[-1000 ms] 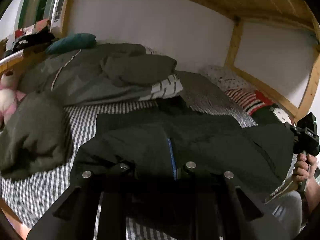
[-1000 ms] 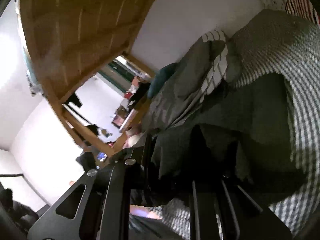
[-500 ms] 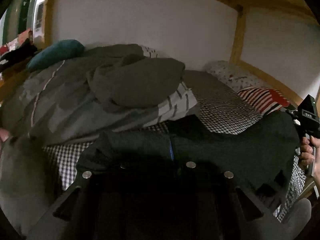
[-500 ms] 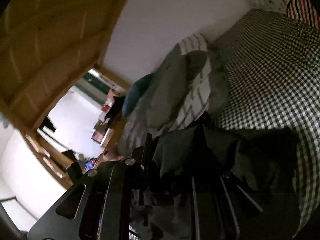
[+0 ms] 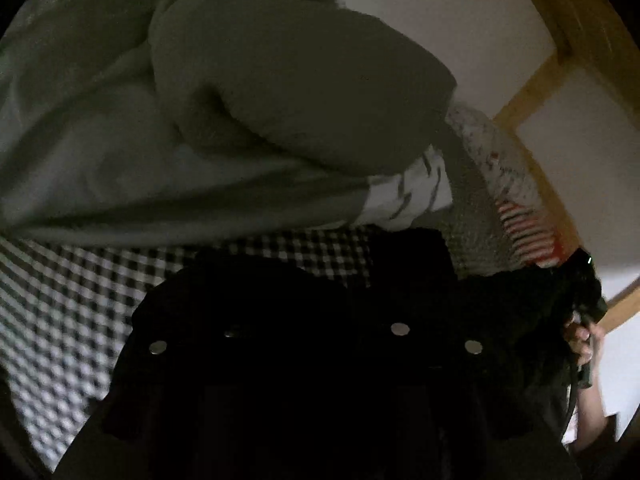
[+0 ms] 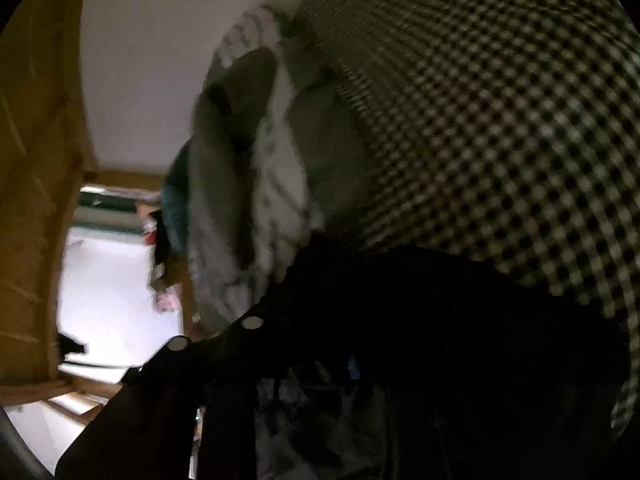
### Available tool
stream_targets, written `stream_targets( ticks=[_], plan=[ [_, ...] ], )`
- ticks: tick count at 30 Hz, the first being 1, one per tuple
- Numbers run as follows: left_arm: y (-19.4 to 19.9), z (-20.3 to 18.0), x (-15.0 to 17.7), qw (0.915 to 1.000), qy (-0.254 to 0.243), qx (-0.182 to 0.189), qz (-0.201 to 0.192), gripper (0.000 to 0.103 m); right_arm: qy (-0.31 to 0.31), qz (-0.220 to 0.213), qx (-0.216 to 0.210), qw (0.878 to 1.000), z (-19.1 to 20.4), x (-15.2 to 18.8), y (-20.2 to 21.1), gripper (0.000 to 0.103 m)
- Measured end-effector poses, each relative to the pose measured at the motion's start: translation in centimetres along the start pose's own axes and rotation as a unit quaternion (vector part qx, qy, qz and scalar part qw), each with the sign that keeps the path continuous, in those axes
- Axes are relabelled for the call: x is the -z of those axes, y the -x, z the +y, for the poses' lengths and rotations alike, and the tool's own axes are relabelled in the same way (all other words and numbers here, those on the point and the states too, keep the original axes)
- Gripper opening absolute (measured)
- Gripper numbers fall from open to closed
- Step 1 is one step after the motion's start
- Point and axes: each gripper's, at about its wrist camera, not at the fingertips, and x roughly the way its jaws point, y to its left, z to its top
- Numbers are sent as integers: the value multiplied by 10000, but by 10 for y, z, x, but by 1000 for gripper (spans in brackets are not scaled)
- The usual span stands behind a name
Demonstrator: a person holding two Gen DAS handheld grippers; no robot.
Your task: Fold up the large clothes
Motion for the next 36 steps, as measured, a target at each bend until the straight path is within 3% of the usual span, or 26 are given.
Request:
stream_targets(
  ticks=[1, 3, 6, 8, 9, 10, 11, 12, 13, 15, 16, 17, 22, 25, 28, 29, 31, 32, 34, 35, 36],
  plan=[
    [-5, 7, -1, 9998, 109, 147, 22, 33, 176, 159, -261, 9994, 7, -4, 6, 63],
    [-14, 13, -2, 9994, 222, 242, 91, 35, 460, 192, -895, 9947, 21, -6, 25, 100],
    [-23, 10, -5, 9996, 183, 157, 117, 37, 1071, -702, -943, 9873, 46, -7, 89, 100],
    [-21, 1, -11, 9998, 79, 129, 101, 41, 1756, -944, -6, 9799, 73, 7, 113, 100],
    [-20, -6, -13, 9998, -40, 119, 140, 52, 2395, -859, 670, 9648, 92, 25, 110, 100],
    [-21, -14, -16, 9996, -160, 52, 234, 62, 2845, -705, 1021, 9506, 102, 41, 100, 100],
    [-23, -18, -19, 9992, -228, 68, 336, 80, 3283, -473, 1304, 9343, 110, 58, 85, 100],
    [-24, -26, -21, 9984, -317, 60, 464, 84, 3723, -197, 1602, 9140, 116, 78, 64, 100],
    [-23, -34, -24, 9980, -383, -25, 511, 87, 4278, 130, 2143, 8780, 119, 104, 30, 100],
    [-12, -47, -30, 9974, -529, -104, 474, 90, 4775, 360, 3151, 8194, 110, 130, -19, 100],
    [-1, -56, -33, 9975, -597, -68, 369, 93, 4759, 382, 3716, 7963, 98, 134, -46, 100],
    [10, -61, -35, 9977, -622, -4, 284, 97, 4643, 346, 3969, 7910, 90, 132, -59, 100],
    [82, -95, -34, 9932, -1031, 134, -517, 97, 3707, -288, 4016, 8369, 73, 92, -61, 100],
    [118, -99, -30, 9856, -1122, -283, -1231, 97, 3258, -509, 4033, 8536, 67, 73, -52, 99],
    [137, -97, -15, 9780, -1299, -674, -1489, 97, 3224, -828, 3452, 8775, 83, 74, -28, 97],
    [132, -97, -9, 9798, -1380, -549, -1337, 97, 3274, -967, 3330, 8789, 89, 78, -12, 98],
    [101, -93, 11, 9847, -1662, -217, -469, 97, 3523, -934, 3376, 8679, 96, 79, 13, 99],
    [86, -91, 18, 9836, -1751, -354, -244, 97, 3667, -750, 3559, 8563, 95, 74, 11, 99],
    [49, -80, 32, 9781, -1833, -977, 123, 97, 3861, -282, 4160, 8228, 79, 73, 13, 99],
    [24, -67, 38, 9768, -1711, -1228, 398, 97, 3798, -65, 4308, 8186, 69, 68, 12, 99],
    [6, -53, 42, 9786, -1510, -1262, 606, 98, 3623, 226, 4300, 8266, 55, 62, 8, 92]
  ],
)
